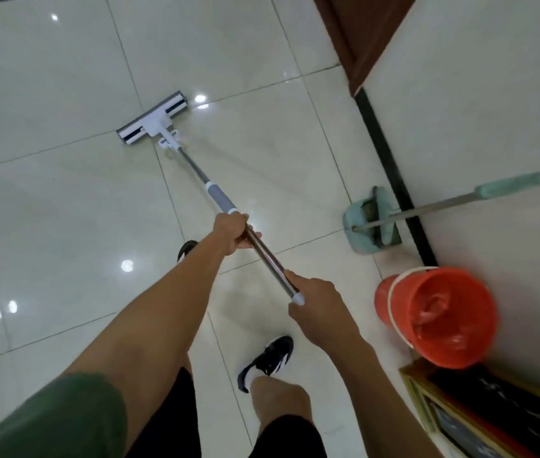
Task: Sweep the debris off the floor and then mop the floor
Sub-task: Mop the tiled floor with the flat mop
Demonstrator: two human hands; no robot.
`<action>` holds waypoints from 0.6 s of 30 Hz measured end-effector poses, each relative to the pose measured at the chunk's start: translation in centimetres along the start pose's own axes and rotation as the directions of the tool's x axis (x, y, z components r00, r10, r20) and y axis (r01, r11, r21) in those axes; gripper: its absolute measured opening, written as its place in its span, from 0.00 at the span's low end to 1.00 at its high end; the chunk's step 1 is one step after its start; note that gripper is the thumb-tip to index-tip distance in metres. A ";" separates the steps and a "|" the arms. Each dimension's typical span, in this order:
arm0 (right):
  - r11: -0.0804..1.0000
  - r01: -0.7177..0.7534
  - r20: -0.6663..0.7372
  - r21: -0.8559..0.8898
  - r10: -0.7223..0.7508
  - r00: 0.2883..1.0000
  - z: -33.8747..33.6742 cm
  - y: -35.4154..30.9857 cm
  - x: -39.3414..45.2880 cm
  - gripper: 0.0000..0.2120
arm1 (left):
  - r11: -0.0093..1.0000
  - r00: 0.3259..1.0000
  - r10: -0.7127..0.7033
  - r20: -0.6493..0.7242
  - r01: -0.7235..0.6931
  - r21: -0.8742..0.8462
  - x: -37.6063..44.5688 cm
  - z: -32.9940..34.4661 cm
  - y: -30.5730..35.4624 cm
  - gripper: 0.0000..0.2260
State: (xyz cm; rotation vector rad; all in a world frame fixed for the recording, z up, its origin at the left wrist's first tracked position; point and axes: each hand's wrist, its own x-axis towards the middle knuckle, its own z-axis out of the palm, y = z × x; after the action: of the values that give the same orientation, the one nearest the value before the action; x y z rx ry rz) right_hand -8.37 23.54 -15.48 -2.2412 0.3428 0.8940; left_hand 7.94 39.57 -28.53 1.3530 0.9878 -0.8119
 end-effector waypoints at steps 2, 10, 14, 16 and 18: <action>0.999 -0.010 -0.015 -0.045 0.010 1.000 -0.1 2.0 -2.2 0.29 | 1.000 1.000 -0.010 0.018 0.010 0.004 -1.4 1.9 -2.3 0.04; 0.977 0.138 0.021 -0.162 -0.137 0.990 2.3 0.0 -2.8 0.31 | 1.000 0.999 0.006 -0.043 -0.006 0.005 -1.2 0.2 -2.8 0.09; 0.953 0.179 0.010 -0.243 -0.182 0.983 3.8 -3.2 -0.1 0.29 | 0.999 0.997 -0.001 -0.082 -0.004 -0.055 0.6 -2.2 -0.2 0.12; 0.952 0.194 0.012 -0.237 -0.197 0.980 4.7 -5.7 2.0 0.29 | 0.997 0.994 0.006 -0.112 -0.014 -0.070 1.9 -4.1 2.3 0.12; 0.952 0.211 0.037 -0.224 -0.208 0.977 5.2 -9.2 4.8 0.29 | 0.998 0.992 0.020 -0.121 -0.028 -0.065 3.7 -6.6 5.7 0.12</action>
State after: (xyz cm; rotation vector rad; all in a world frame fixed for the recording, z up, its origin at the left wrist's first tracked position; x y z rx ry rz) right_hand -3.23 33.85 -16.88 -2.4232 -0.0071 0.8691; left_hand 13.92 46.81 -29.36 1.3662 1.0816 -0.6800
